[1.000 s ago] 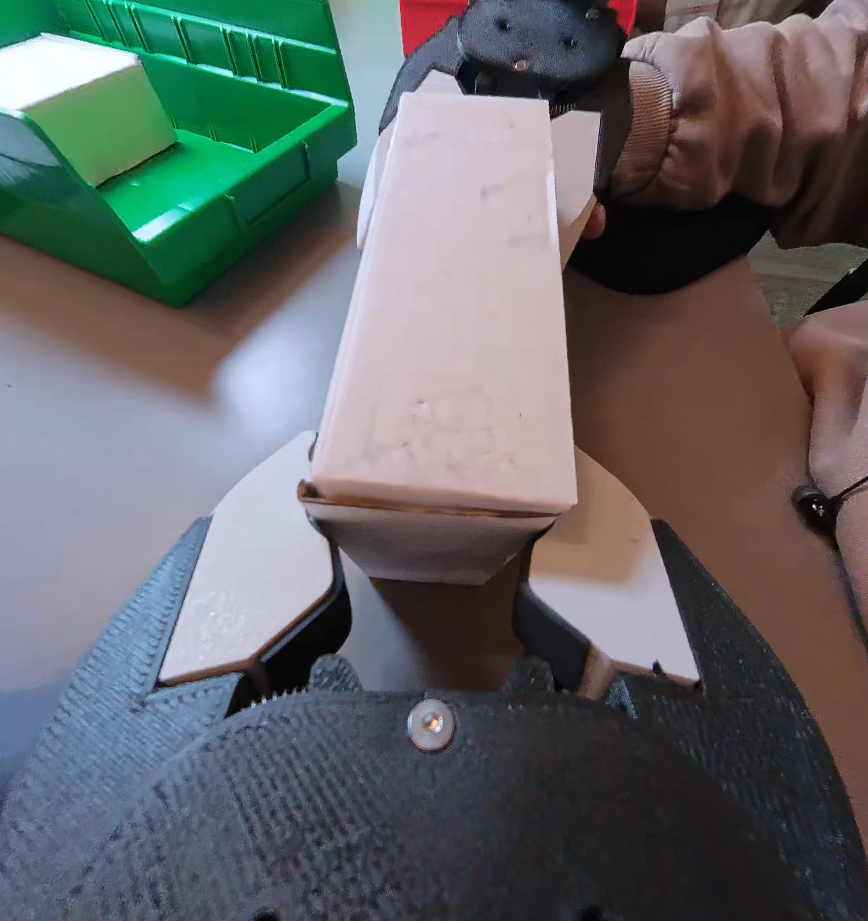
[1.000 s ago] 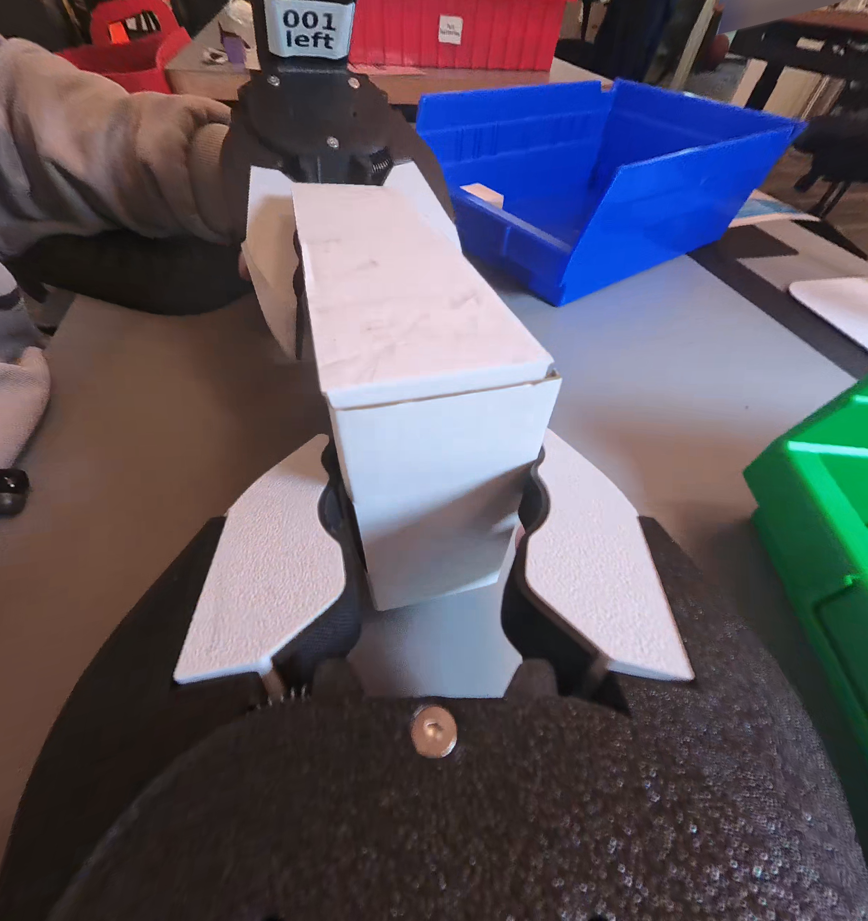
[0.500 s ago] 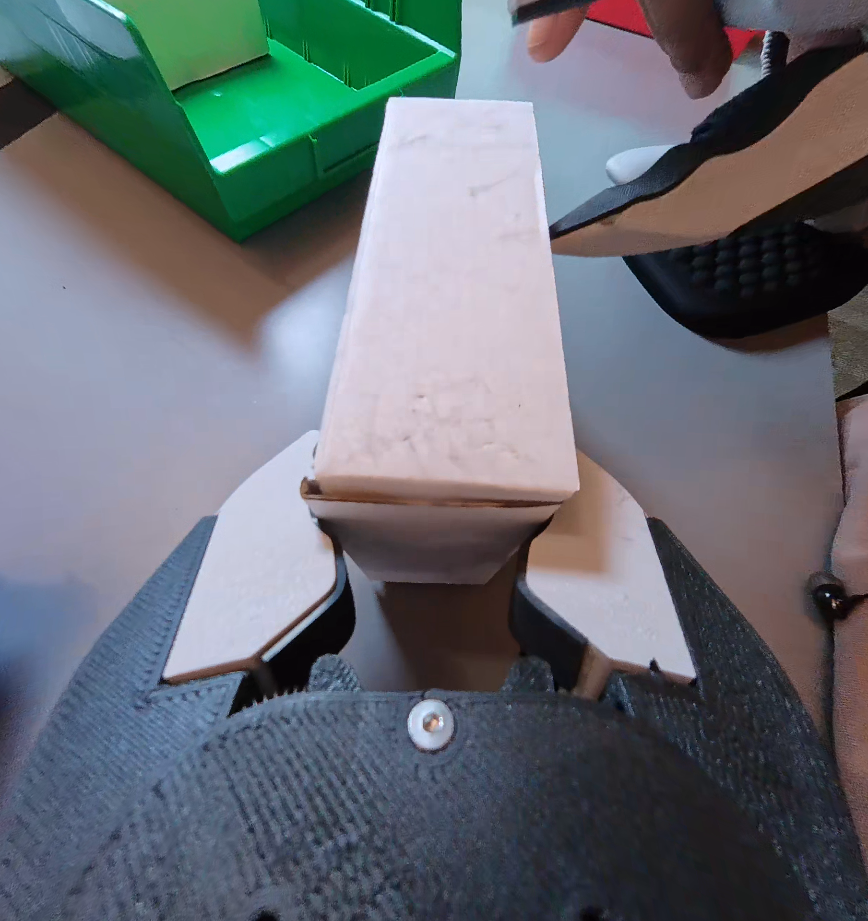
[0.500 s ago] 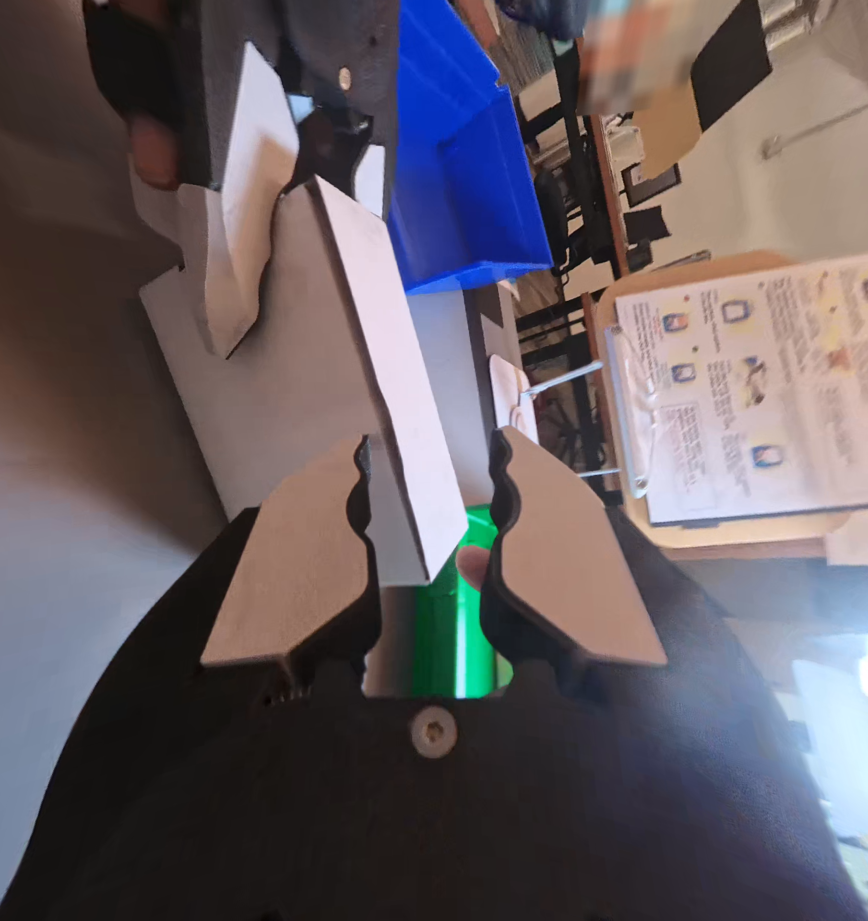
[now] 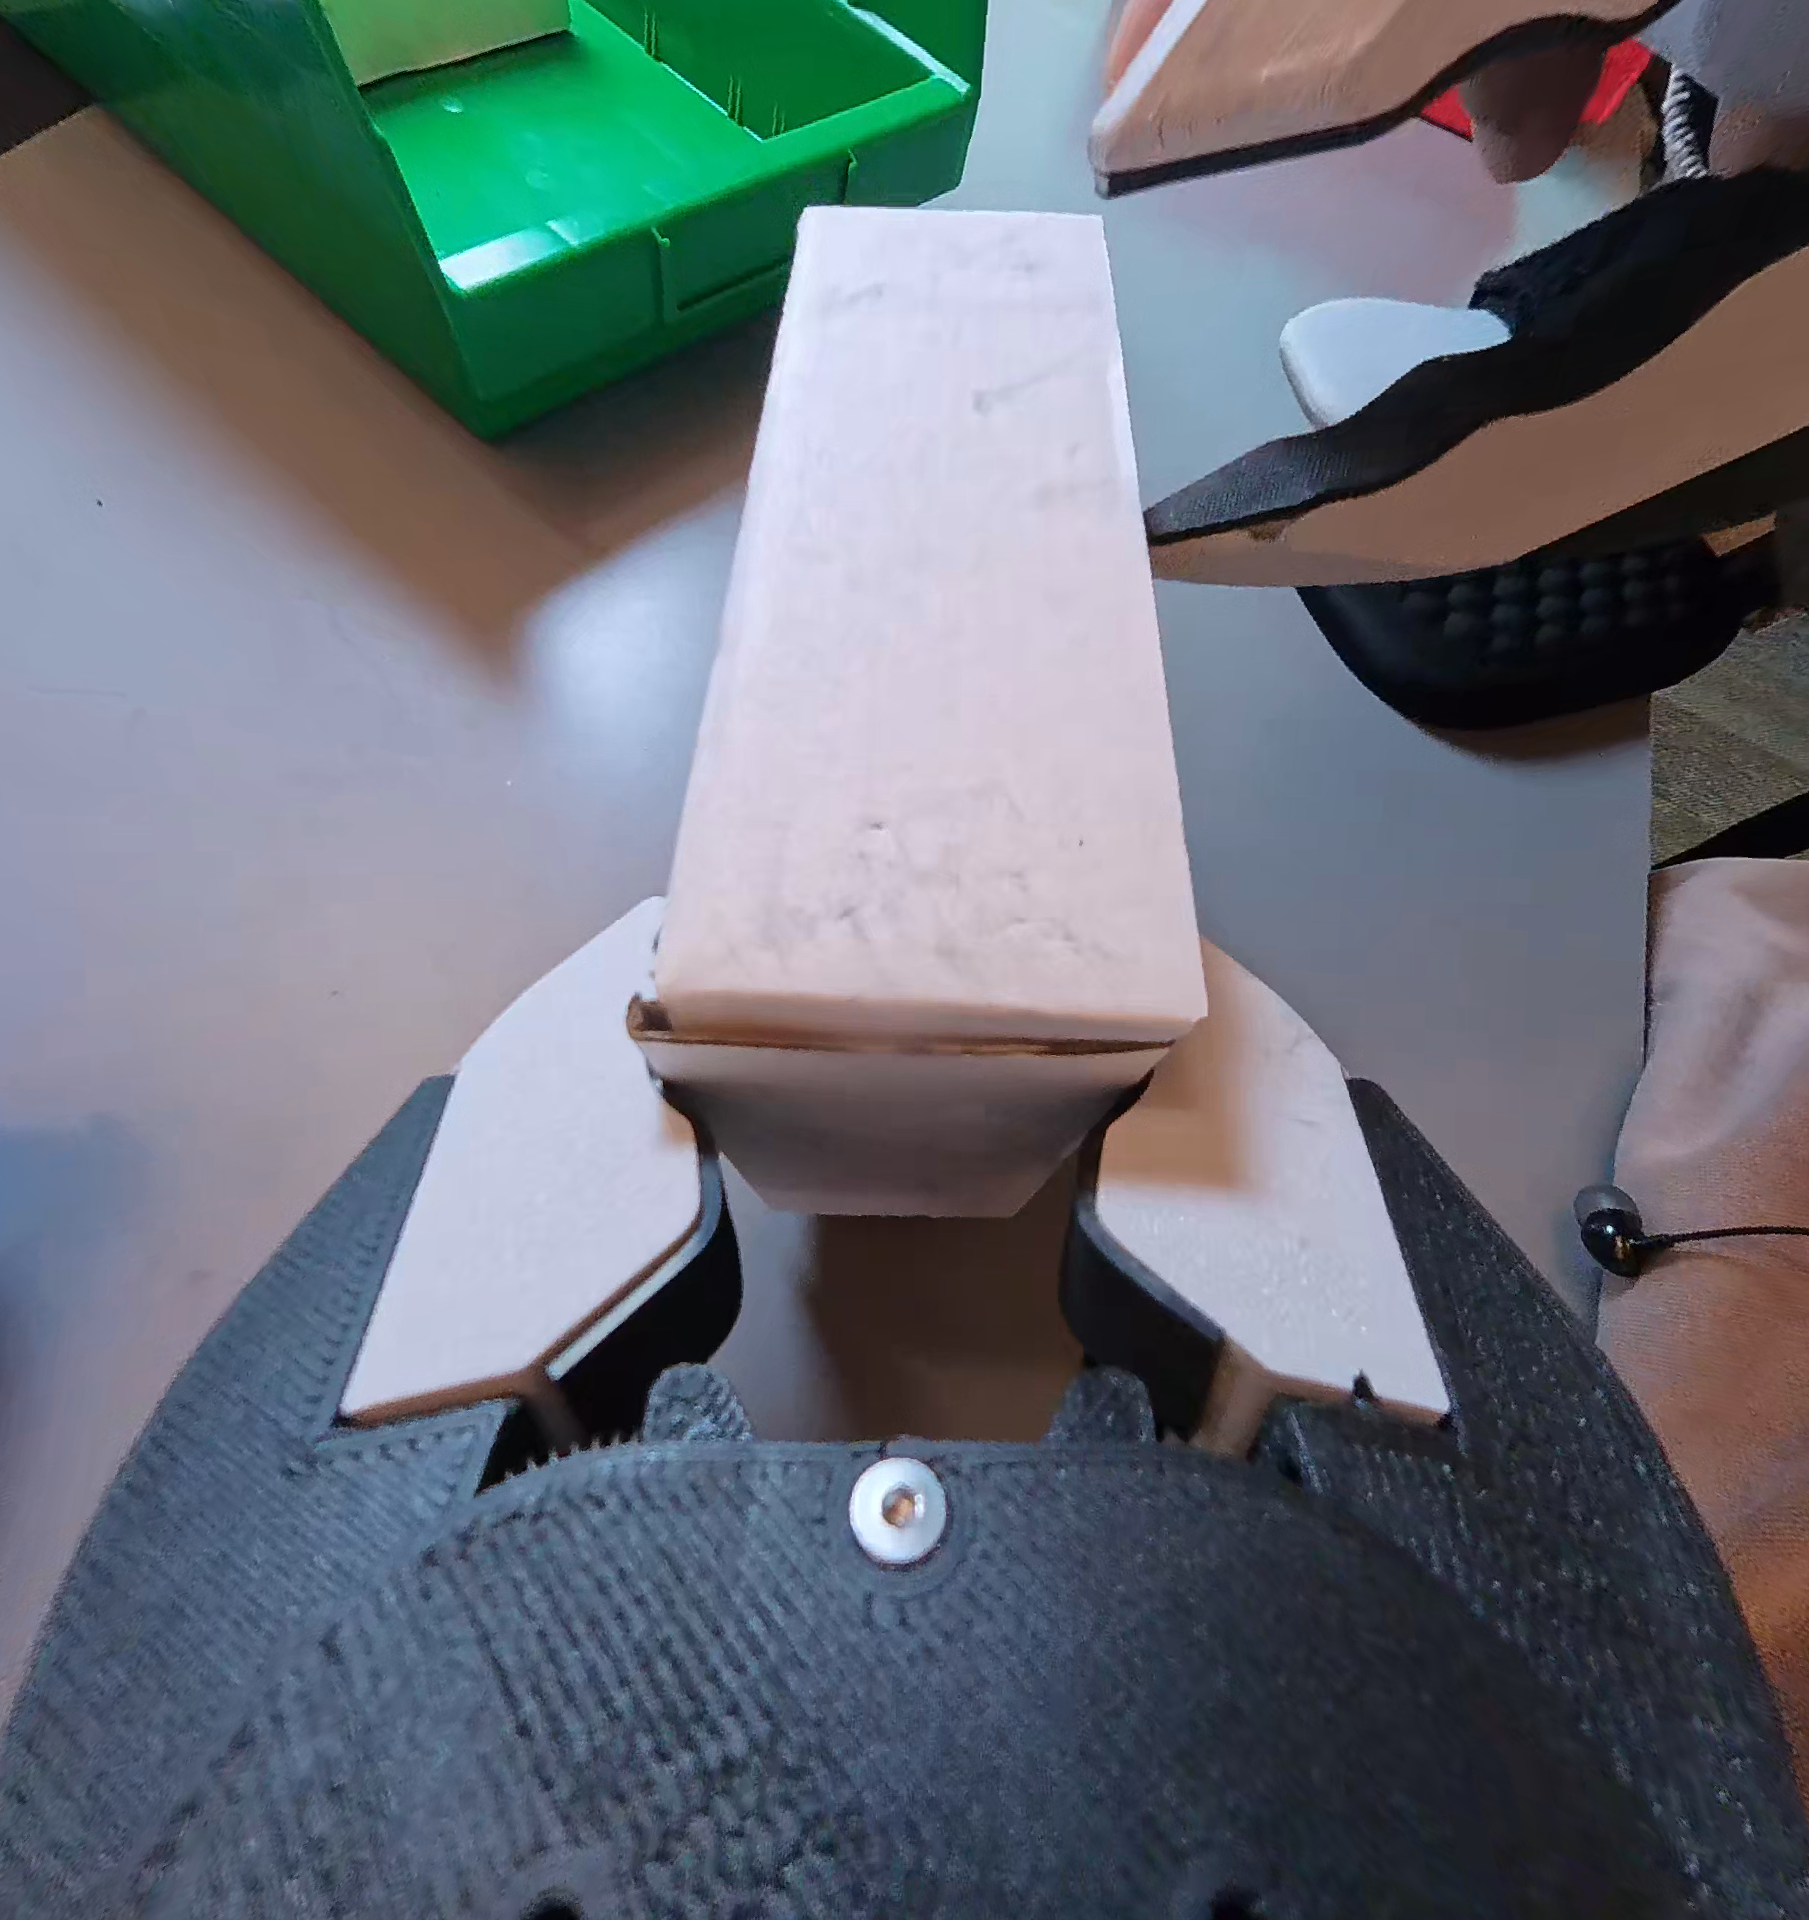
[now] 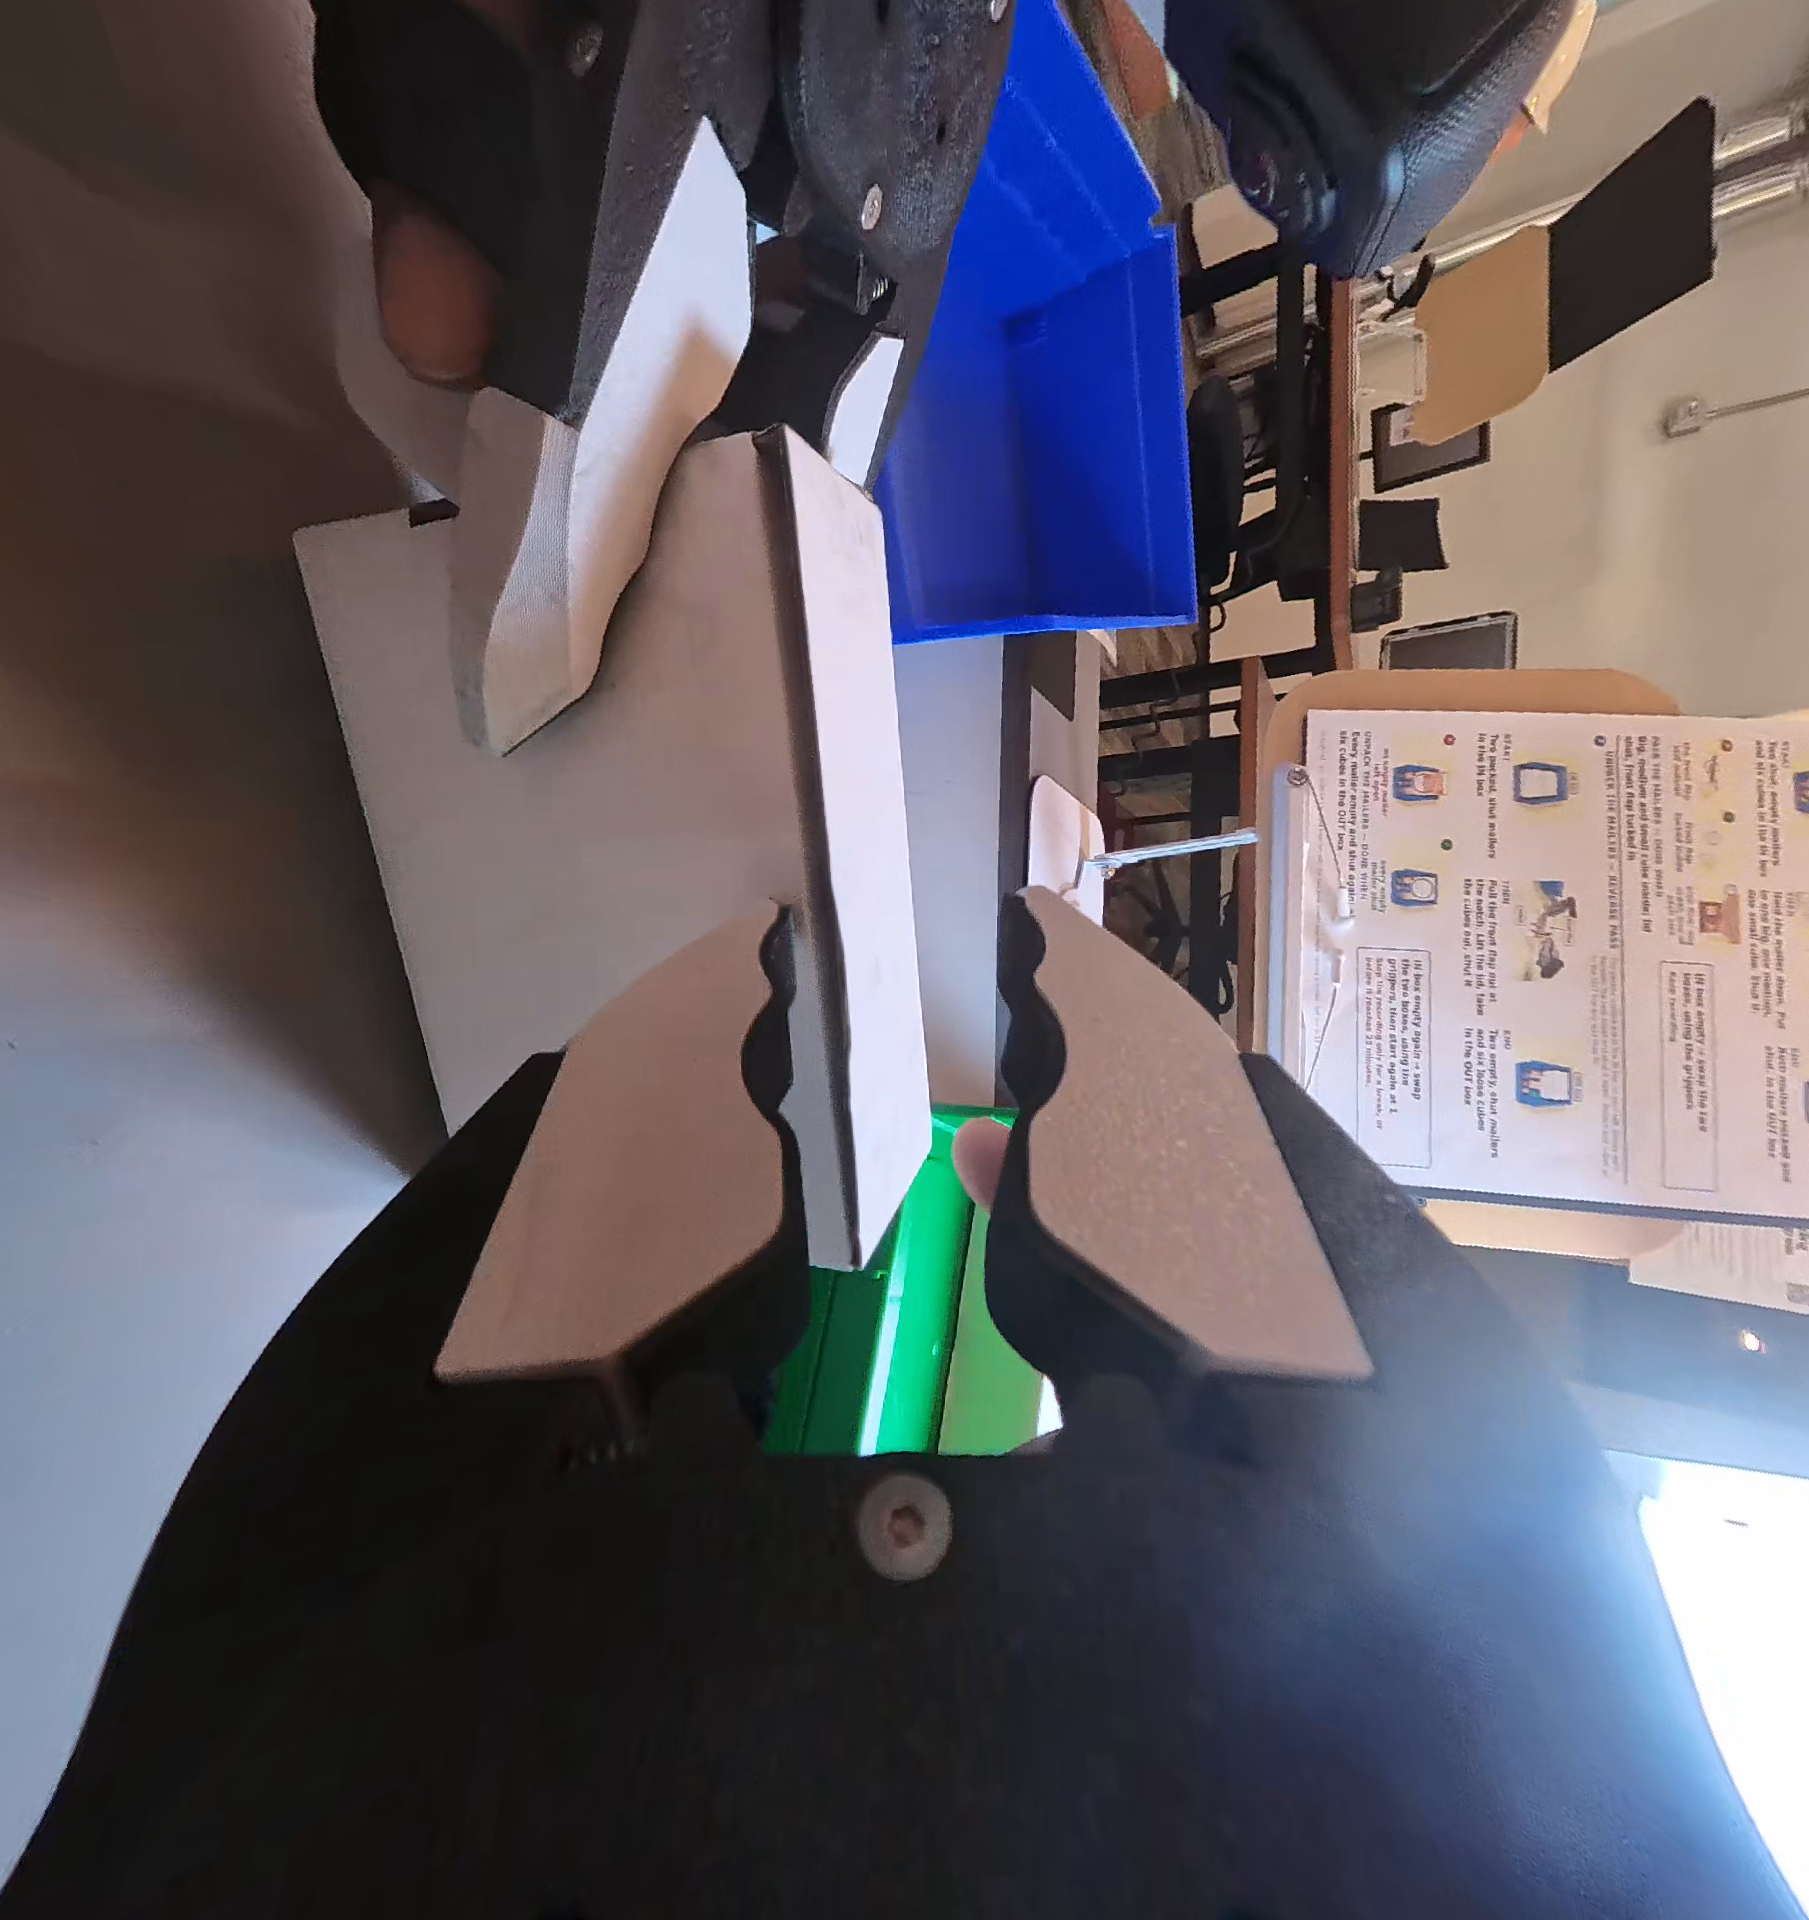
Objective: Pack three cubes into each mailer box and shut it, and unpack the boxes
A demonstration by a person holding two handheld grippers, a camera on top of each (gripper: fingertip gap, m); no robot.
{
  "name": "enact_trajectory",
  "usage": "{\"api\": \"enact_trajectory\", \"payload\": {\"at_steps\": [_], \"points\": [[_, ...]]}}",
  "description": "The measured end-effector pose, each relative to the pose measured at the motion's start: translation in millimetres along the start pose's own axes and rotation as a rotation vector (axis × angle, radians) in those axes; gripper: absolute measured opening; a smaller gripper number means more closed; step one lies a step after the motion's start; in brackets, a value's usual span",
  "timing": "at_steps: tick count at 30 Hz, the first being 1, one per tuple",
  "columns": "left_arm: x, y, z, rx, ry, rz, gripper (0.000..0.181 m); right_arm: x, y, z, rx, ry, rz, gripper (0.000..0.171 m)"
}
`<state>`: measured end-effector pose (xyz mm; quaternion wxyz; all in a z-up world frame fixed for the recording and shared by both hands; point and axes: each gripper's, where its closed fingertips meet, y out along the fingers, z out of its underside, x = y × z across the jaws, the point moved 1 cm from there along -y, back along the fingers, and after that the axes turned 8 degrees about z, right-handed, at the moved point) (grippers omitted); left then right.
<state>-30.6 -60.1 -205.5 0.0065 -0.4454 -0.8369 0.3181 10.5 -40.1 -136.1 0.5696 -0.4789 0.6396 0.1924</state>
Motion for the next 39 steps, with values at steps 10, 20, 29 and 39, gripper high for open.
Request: {"api": "enact_trajectory", "payload": {"at_steps": [10, 20, 29, 39], "points": [[0, -2, 0, 0.023, 0.046, -0.042, 0.077, -1, -1, -1, -0.012, 0.007, -0.041, 0.038], [-3, -7, -7, 0.005, 0.091, -0.081, 0.076, -6, -2, -3, 0.014, -0.123, -0.018, 0.039], [-7, -9, -5, -0.026, 0.024, 0.017, 0.074, -6, 5, -6, -0.024, -0.081, 0.132, 0.023], [-15, -11, -3, -0.030, 0.100, 0.038, 0.072, -1, 11, -5, -0.011, -0.172, 0.112, 0.001]]}}
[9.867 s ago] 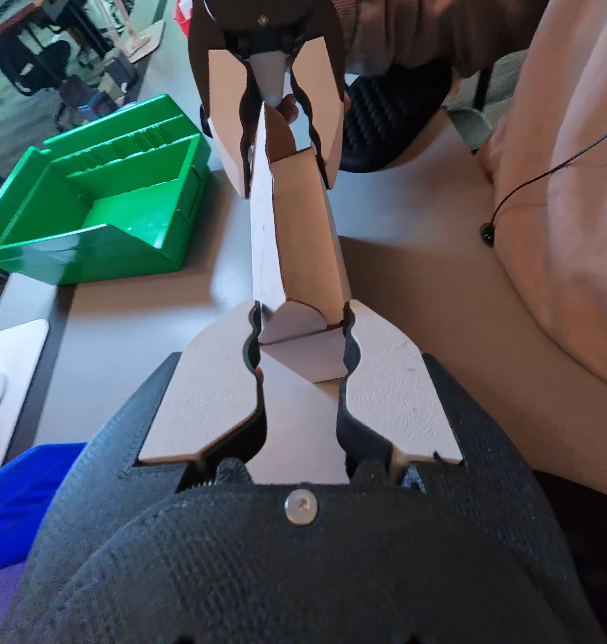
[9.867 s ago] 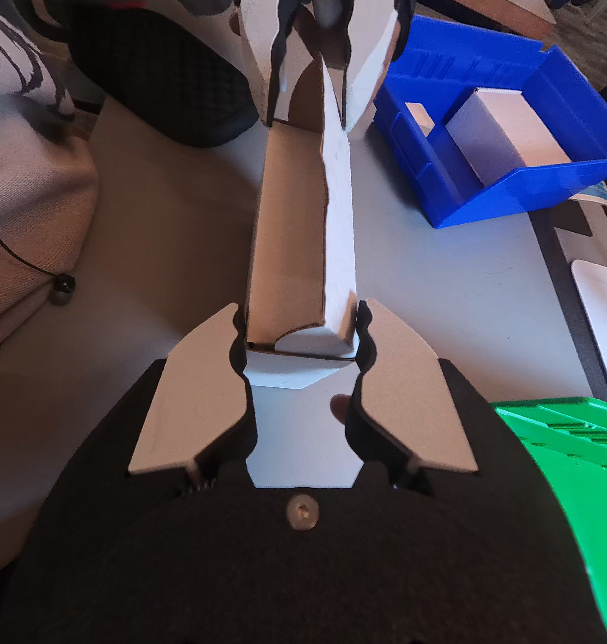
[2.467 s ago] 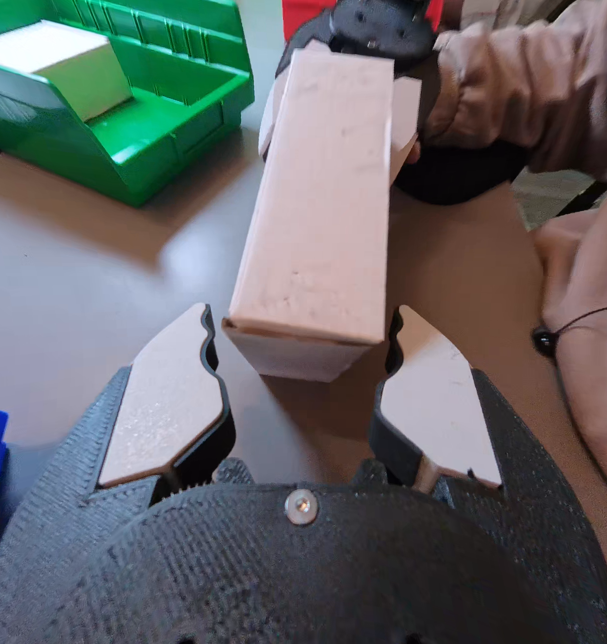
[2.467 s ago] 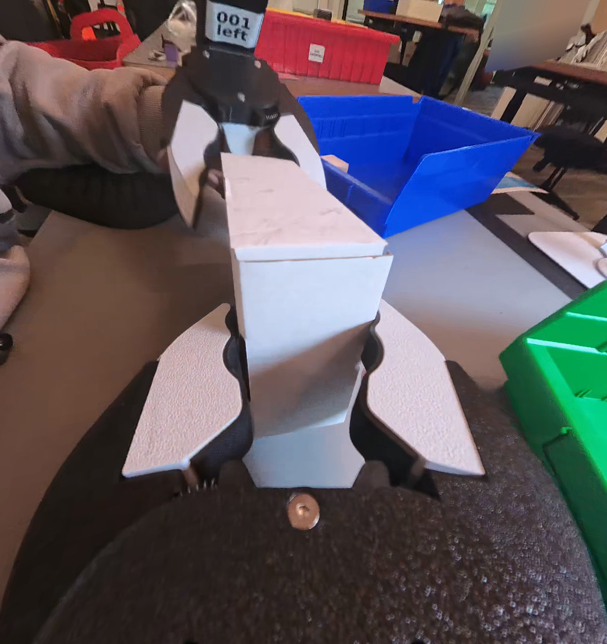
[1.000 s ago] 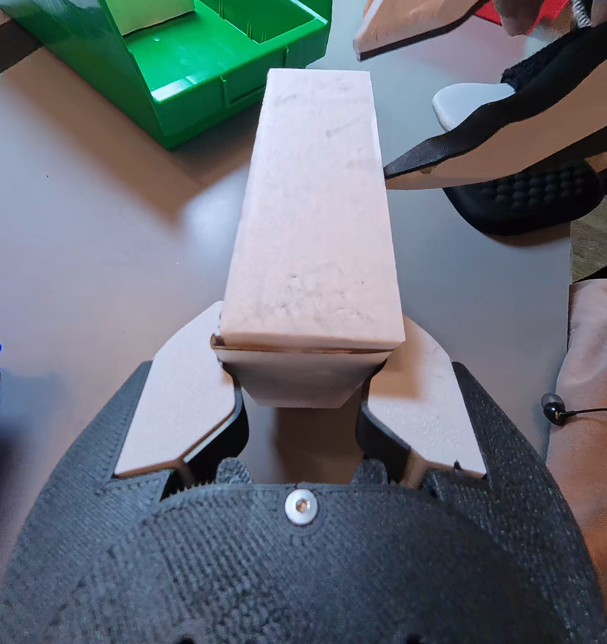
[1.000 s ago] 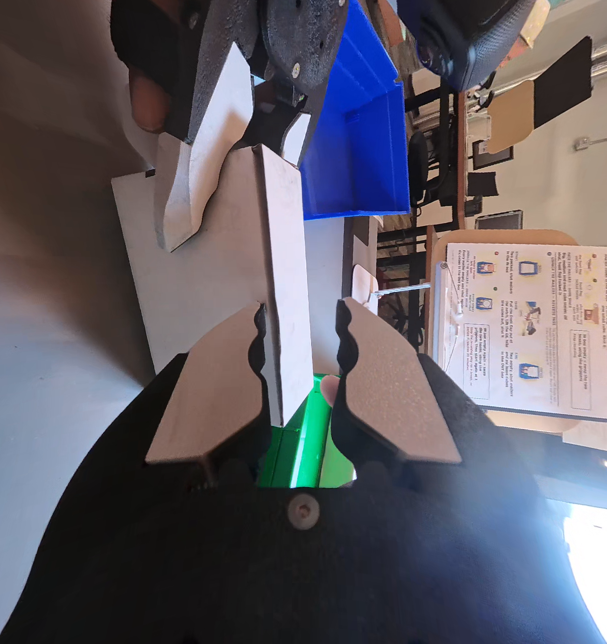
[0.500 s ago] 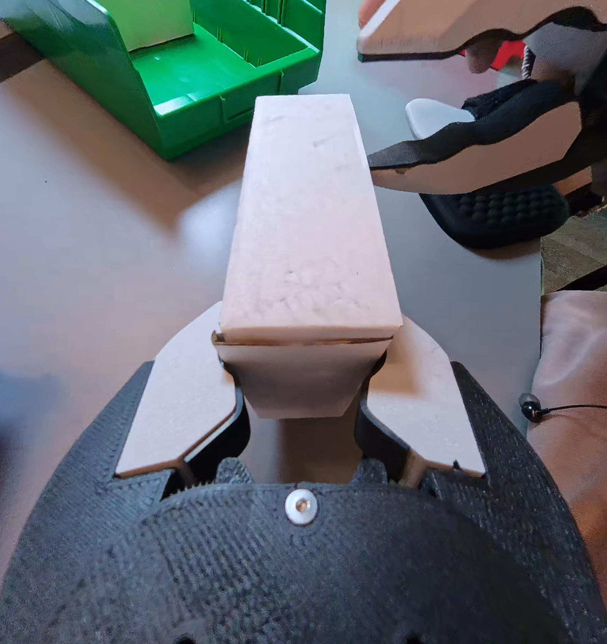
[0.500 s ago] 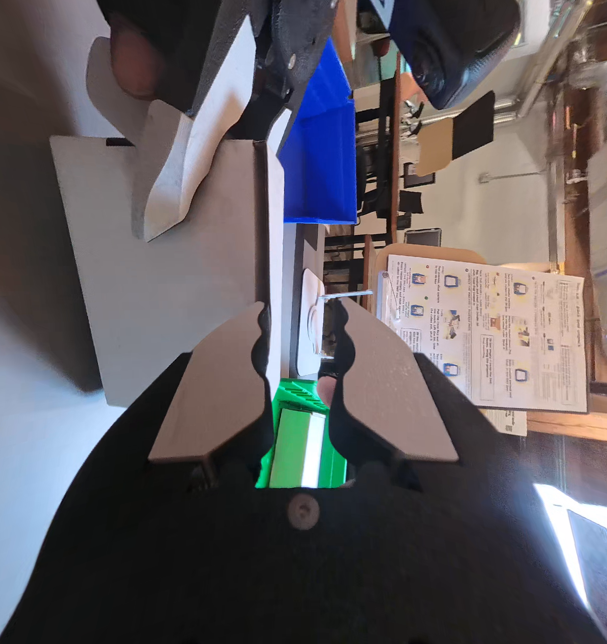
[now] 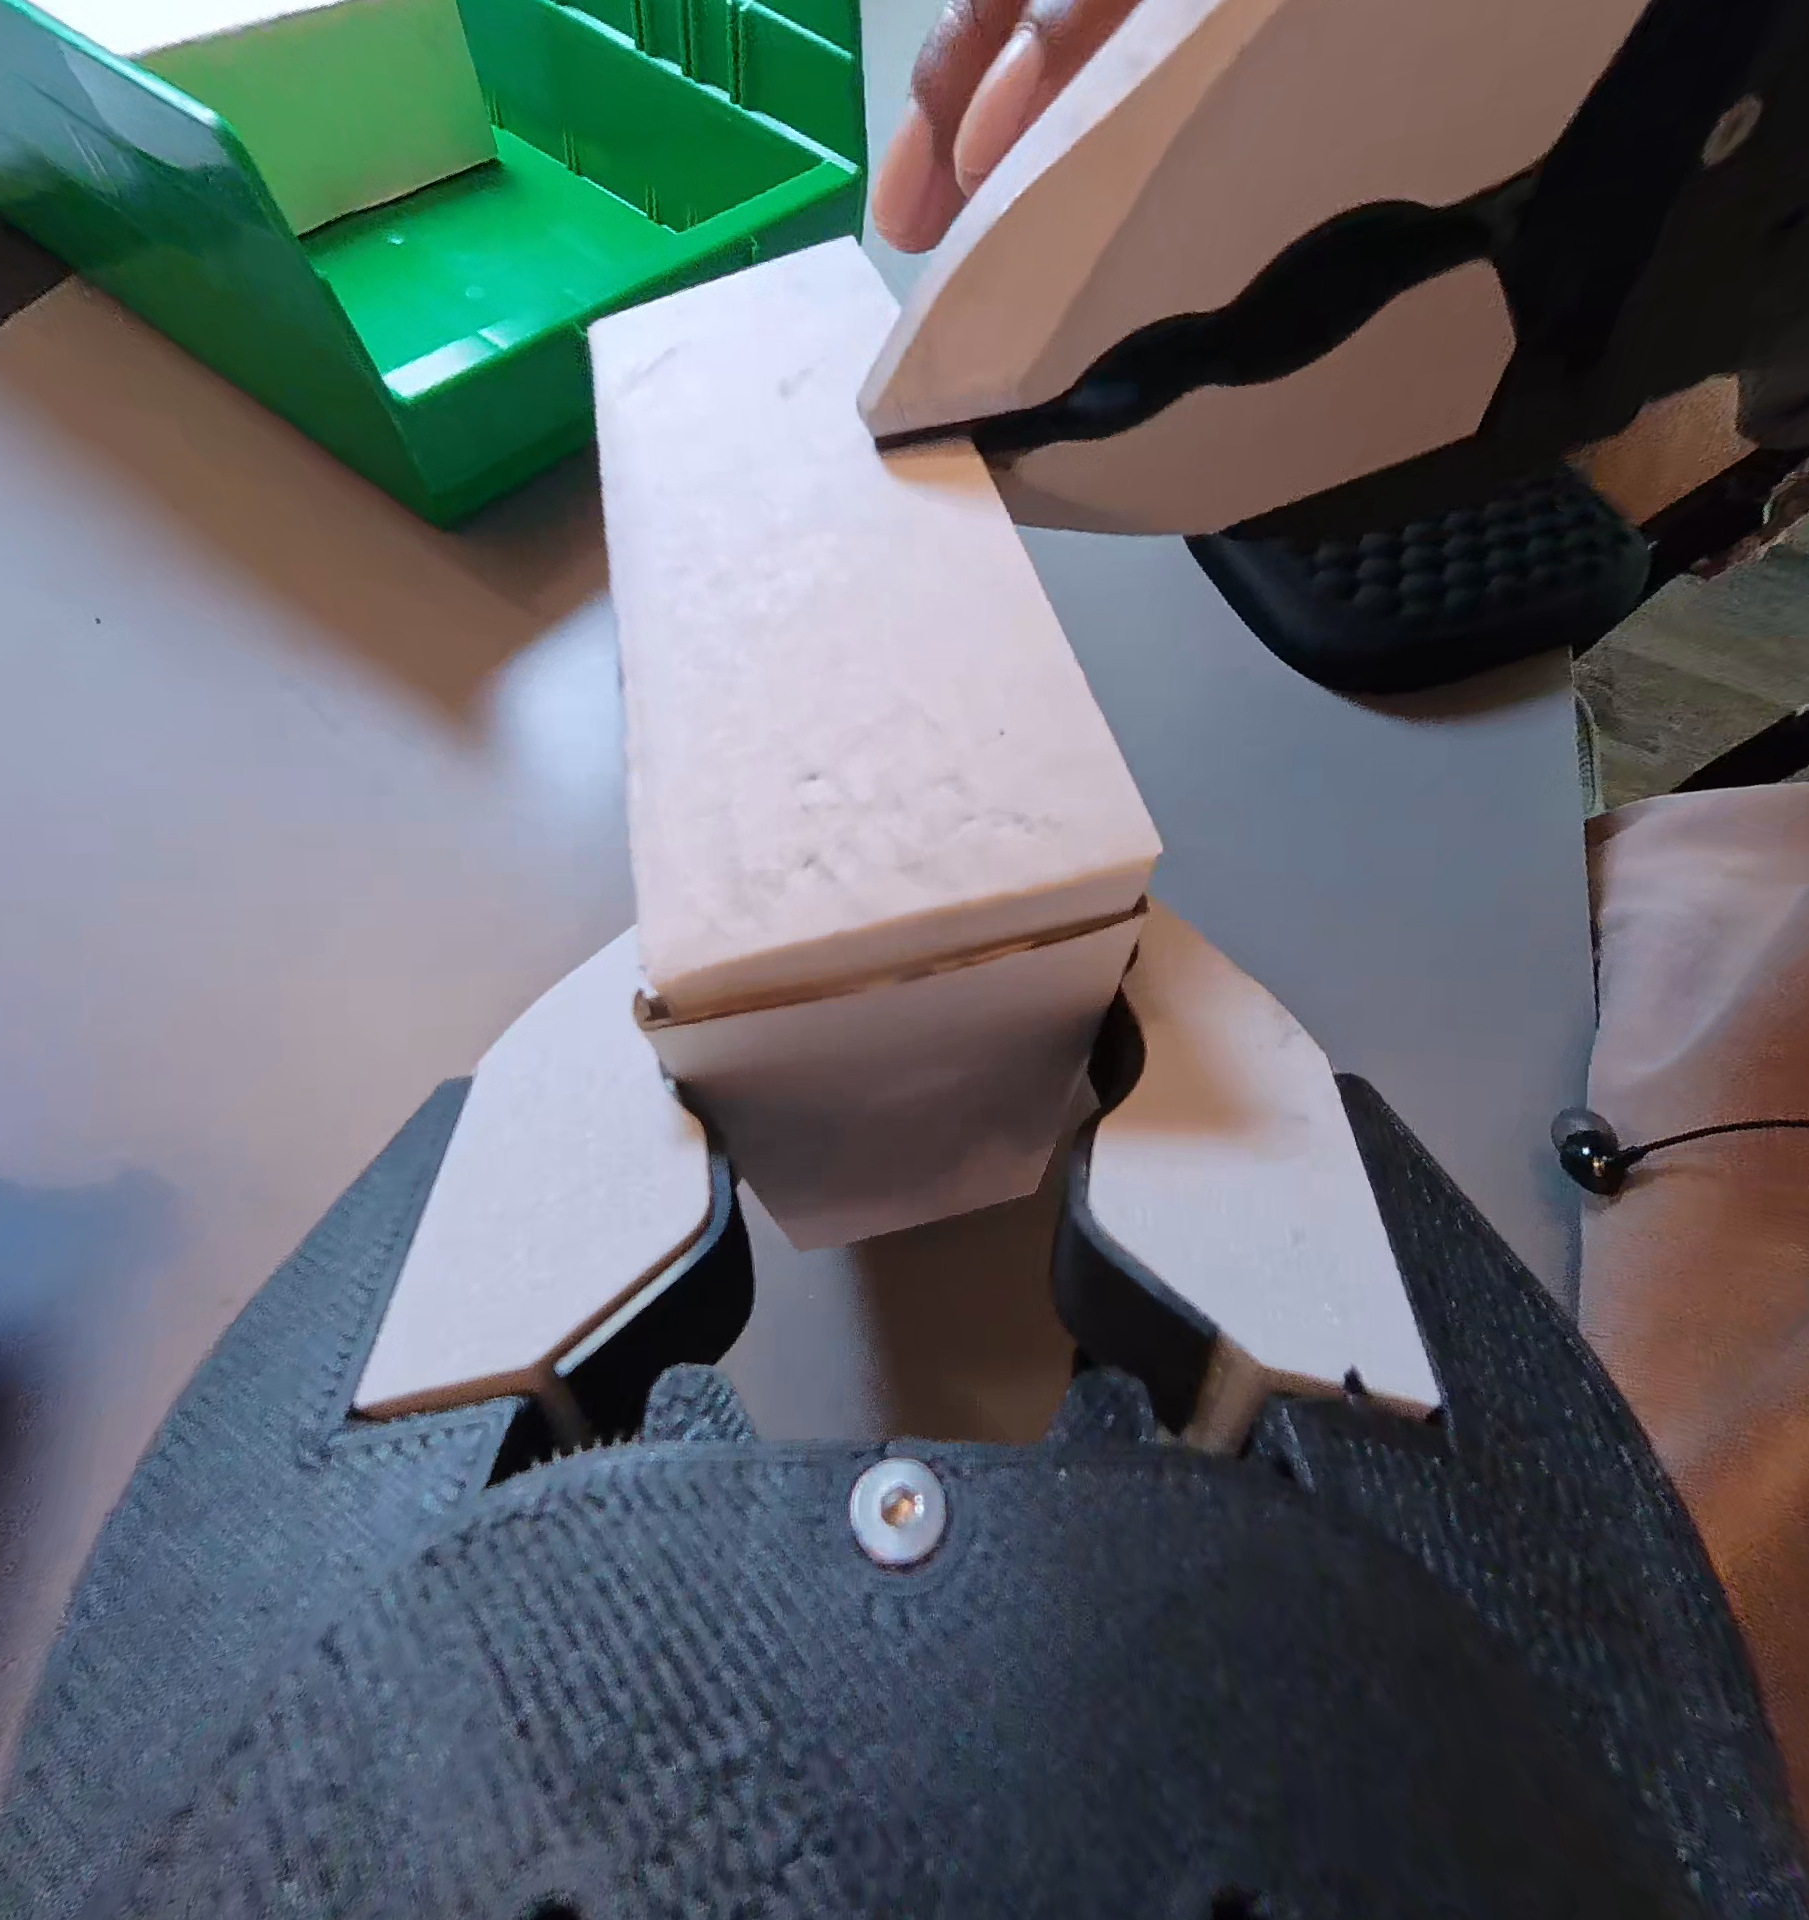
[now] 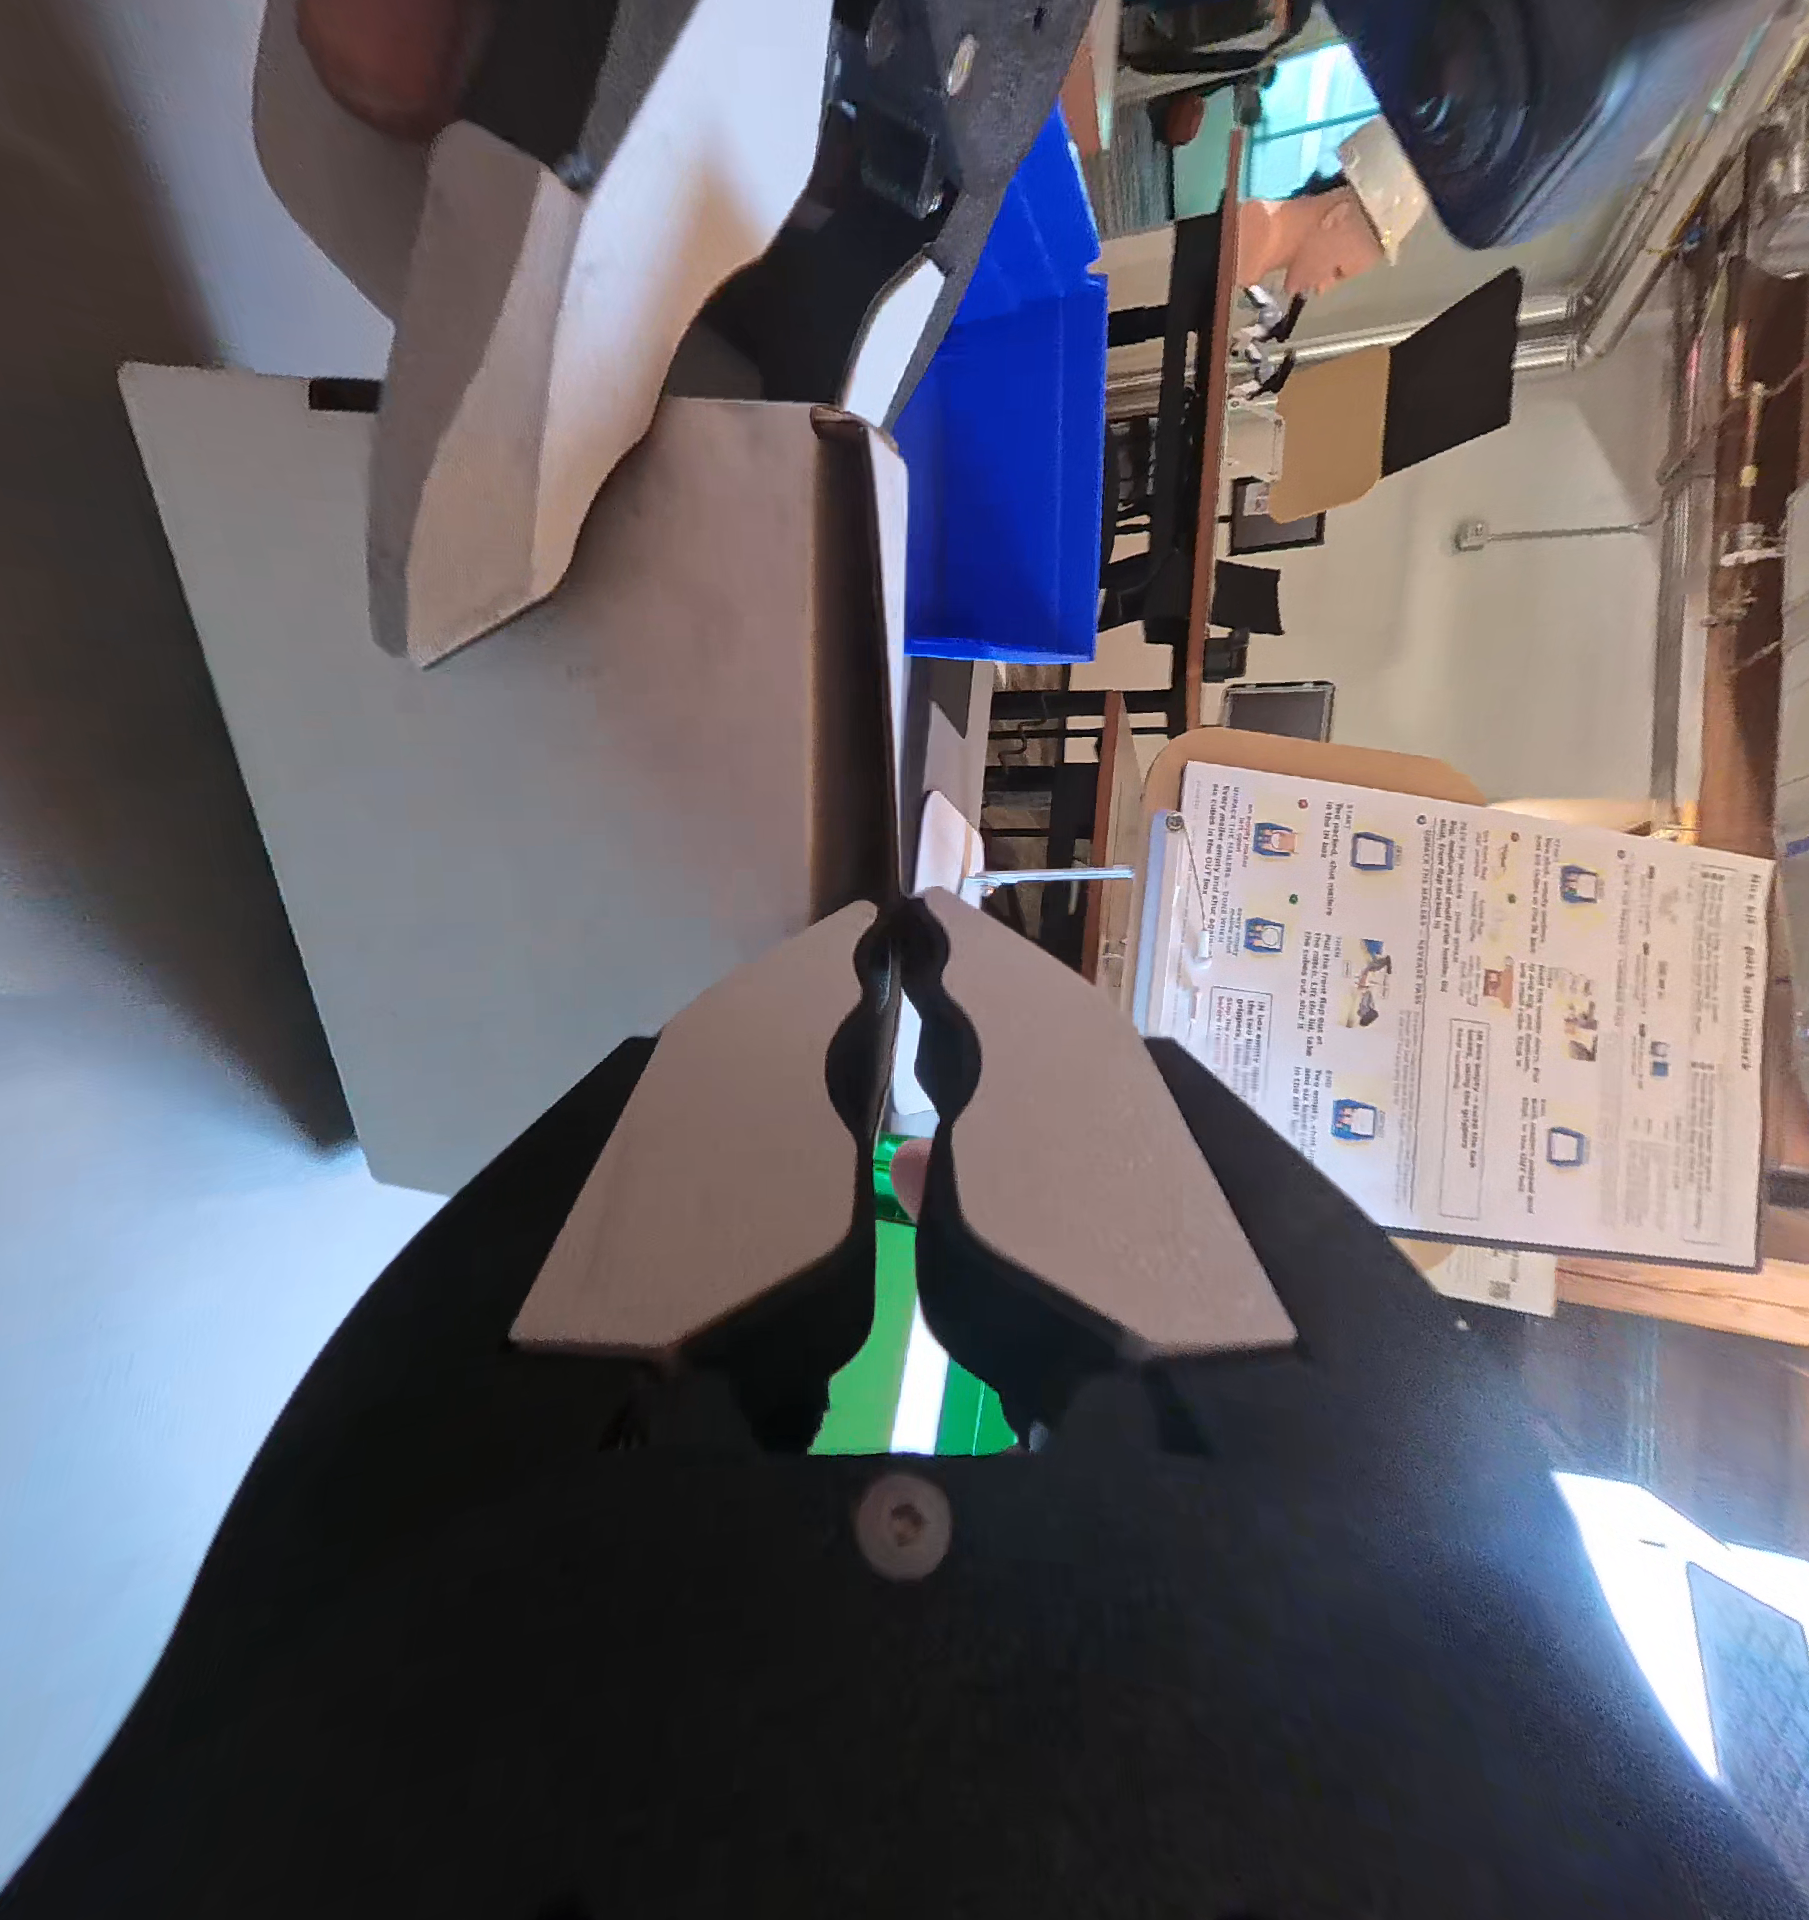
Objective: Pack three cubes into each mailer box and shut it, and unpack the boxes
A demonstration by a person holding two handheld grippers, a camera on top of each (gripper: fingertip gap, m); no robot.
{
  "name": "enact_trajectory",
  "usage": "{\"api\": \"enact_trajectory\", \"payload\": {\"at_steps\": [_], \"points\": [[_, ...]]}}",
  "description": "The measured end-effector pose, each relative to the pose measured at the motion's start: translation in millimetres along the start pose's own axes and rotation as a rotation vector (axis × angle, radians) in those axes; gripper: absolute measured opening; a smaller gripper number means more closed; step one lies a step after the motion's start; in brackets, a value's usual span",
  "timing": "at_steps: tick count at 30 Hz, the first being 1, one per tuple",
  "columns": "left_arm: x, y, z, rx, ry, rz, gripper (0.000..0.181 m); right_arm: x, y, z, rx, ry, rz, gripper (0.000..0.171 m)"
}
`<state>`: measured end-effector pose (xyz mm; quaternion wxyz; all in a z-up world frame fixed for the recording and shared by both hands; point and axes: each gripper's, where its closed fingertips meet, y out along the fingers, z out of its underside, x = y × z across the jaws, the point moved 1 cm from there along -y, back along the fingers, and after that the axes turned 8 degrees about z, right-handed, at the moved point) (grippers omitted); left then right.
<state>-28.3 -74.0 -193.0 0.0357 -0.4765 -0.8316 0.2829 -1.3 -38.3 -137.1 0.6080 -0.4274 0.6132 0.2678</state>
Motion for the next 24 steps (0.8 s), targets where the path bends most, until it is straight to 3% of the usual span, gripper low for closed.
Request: {"api": "enact_trajectory", "payload": {"at_steps": [5, 9, 14, 24], "points": [[1, 0, -3, 0.017, 0.230, -0.093, 0.072, -1, -14, -3, 0.001, 0.133, -0.209, 0.003], [-3, -4, -10, -0.023, 0.315, -0.096, 0.072, -13, -23, -11, 0.001, 0.108, -0.249, 0.003], [-9, -5, -9, -0.060, 0.174, 0.027, 0.071, -22, -18, -15, 0.019, -0.002, -0.154, 0.002], [-14, 4, 14, 0.053, 0.085, 0.121, 0.068, 4, -7, -9, 0.070, -0.099, -0.129, 0.001]]}}
